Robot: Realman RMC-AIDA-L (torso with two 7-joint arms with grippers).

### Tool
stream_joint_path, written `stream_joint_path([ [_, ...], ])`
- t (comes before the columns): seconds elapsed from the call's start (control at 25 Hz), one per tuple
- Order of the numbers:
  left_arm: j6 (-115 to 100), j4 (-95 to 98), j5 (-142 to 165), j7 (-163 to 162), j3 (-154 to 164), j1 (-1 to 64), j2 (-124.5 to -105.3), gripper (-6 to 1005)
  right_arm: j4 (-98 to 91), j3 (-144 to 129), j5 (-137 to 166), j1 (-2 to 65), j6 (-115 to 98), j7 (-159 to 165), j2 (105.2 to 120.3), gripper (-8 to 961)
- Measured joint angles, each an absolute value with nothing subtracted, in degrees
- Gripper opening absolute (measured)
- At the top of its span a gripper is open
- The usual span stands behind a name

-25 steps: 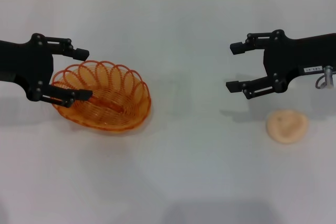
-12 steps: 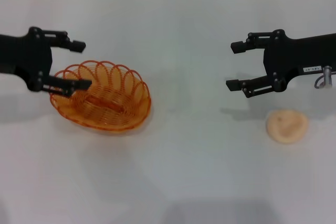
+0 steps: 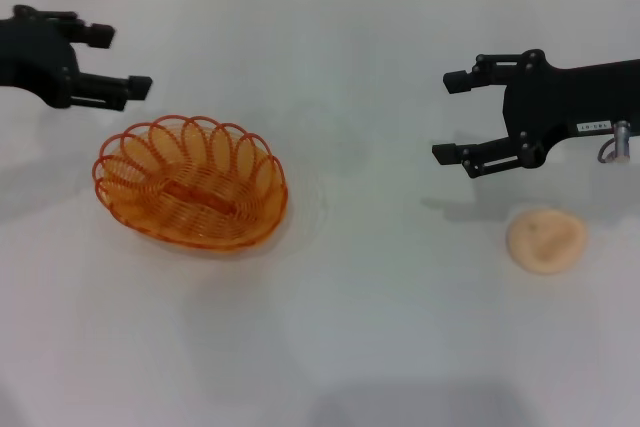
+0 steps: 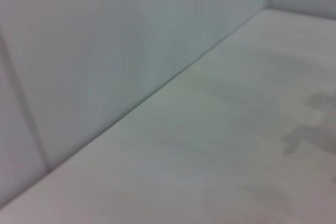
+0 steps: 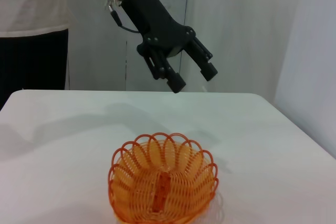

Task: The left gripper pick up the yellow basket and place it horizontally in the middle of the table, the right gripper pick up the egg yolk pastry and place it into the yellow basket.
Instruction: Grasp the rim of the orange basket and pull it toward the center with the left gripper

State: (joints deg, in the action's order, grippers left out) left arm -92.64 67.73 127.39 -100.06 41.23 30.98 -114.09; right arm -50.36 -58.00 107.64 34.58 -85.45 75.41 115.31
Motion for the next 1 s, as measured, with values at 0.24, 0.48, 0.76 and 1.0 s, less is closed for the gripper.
stream_joint_path([
  [0.24,-92.44,73.12,132.35,-120.49,41.19,31.85,-114.16,816,-50.36,-58.01,107.57,34.5,-85.41,75.28,115.31,842],
  [0.48,-93.43,73.32,140.38,-134.73,41.31,34.53,-111.8,809,-50.35,-58.05,107.57,34.28,-85.41,74.72,115.31,842],
  [0.76,-95.71,66.77,153.93,-138.61,45.48,39.75,-111.74,800,-50.62,-58.35,107.56,34.27,-85.43,74.61,115.31,842],
  [1.0,-92.09,60.61,155.0,-136.94,49.46,41.78,-112.55,791,-50.36,-58.45,107.57,34.36,-85.38,74.05,115.34,842],
])
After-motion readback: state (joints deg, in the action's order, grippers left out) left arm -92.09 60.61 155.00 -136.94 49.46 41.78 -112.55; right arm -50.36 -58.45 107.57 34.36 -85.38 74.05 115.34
